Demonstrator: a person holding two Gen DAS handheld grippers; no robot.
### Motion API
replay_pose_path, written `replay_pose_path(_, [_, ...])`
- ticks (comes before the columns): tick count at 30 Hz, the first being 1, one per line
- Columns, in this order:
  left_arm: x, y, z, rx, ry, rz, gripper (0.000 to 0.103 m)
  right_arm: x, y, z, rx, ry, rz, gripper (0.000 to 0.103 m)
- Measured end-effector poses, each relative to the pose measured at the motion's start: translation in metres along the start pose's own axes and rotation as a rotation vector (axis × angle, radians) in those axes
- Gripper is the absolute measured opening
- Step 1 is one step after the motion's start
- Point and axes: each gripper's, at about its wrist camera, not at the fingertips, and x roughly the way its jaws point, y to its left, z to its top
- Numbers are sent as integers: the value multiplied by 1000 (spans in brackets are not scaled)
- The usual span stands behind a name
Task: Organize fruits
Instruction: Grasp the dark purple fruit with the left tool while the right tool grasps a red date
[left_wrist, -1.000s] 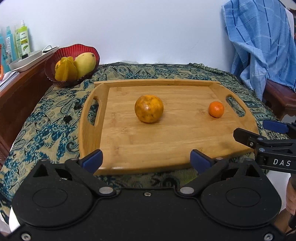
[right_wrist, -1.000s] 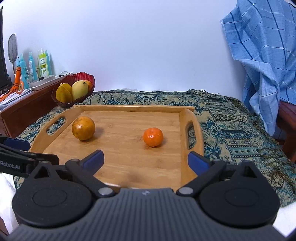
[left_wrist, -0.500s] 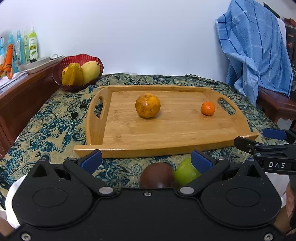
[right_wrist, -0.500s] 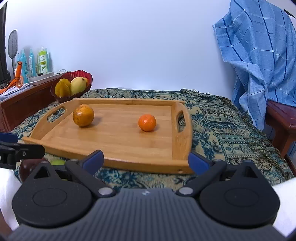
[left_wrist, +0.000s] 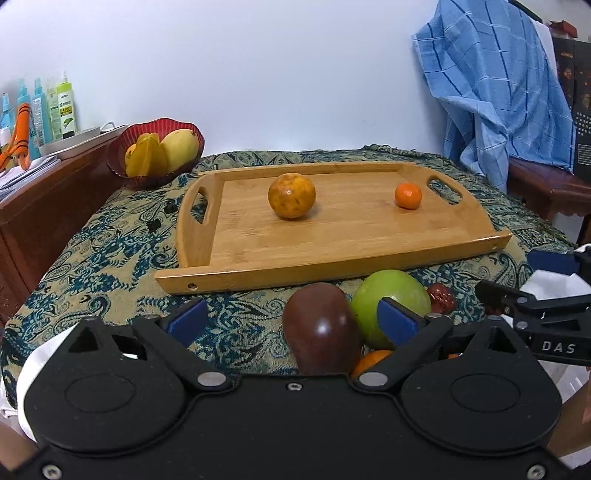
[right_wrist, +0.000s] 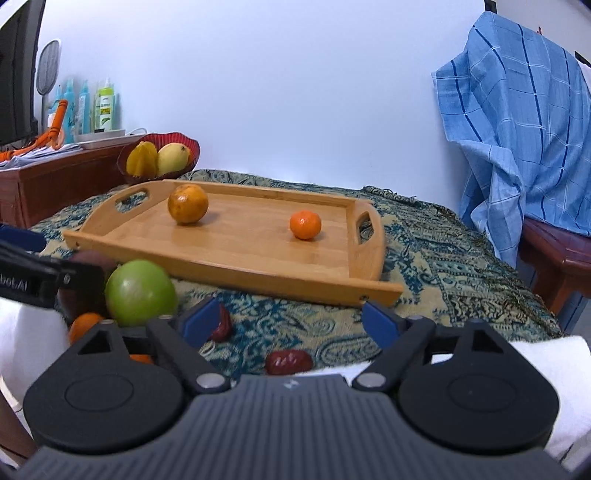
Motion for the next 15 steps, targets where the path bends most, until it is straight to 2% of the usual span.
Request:
replay_pose_path(4, [-4,1,-3,-7,-13,-2,81,1,-1,-5,29,35,3,76])
replay_pose_path(9, [-9,6,-5,-56,-4,-54,51,1,-2,-10,56,54,-1,65])
replay_pose_path(12, [-12,1,-5,-36,-4,-63,41,1,-2,-11,62,63,-2,53])
replay_pose_path(15, [-13,-5,-6,-12,-7,-54,39,2,-1,-11,59,74,-7,47])
